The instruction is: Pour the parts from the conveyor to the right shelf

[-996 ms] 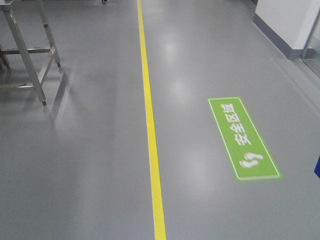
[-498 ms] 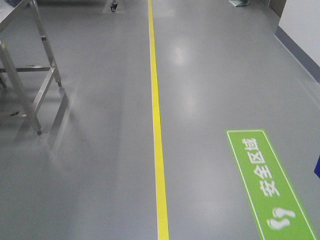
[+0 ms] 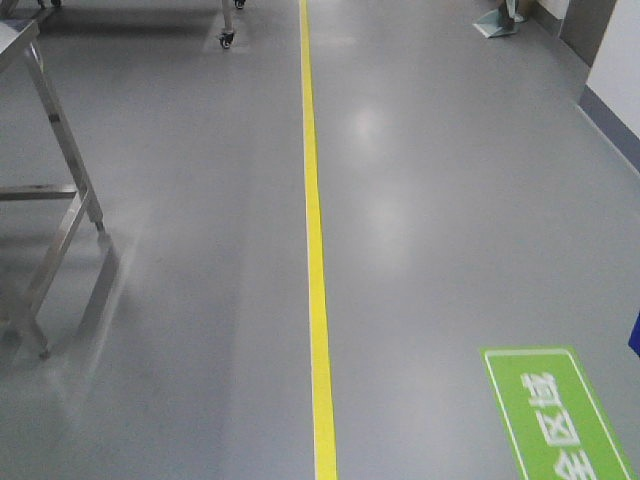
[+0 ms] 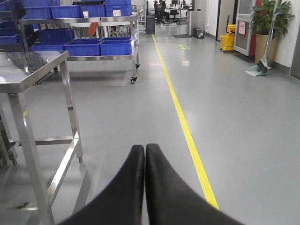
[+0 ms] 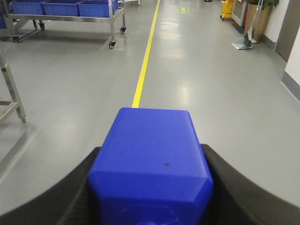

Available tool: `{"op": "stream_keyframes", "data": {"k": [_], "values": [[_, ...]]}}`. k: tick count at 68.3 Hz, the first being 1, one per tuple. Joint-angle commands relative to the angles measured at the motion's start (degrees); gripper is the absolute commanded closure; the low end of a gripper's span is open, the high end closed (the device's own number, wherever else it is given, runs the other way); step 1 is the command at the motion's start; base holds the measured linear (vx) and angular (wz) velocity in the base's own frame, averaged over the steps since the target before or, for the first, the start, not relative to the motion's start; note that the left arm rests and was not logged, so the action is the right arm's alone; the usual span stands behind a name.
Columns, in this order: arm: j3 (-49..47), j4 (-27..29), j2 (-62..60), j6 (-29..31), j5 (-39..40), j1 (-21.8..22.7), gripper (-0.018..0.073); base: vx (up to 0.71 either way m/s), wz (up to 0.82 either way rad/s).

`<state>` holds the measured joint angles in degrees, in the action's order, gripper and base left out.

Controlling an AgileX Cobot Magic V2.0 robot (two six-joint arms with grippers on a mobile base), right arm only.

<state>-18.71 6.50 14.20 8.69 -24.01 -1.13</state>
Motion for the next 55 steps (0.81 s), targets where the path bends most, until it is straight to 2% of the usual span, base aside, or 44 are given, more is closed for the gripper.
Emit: {"op": "stream_keyframes", "data": {"k": [1,55], "values": [[-1.6,0.1,0.5,-0.1,4.9,0.0,0.0565,0.75,0.06],[-1.6,0.1,0.5,-0.1,4.9,0.0,0.0565,0.74,0.07]]}}
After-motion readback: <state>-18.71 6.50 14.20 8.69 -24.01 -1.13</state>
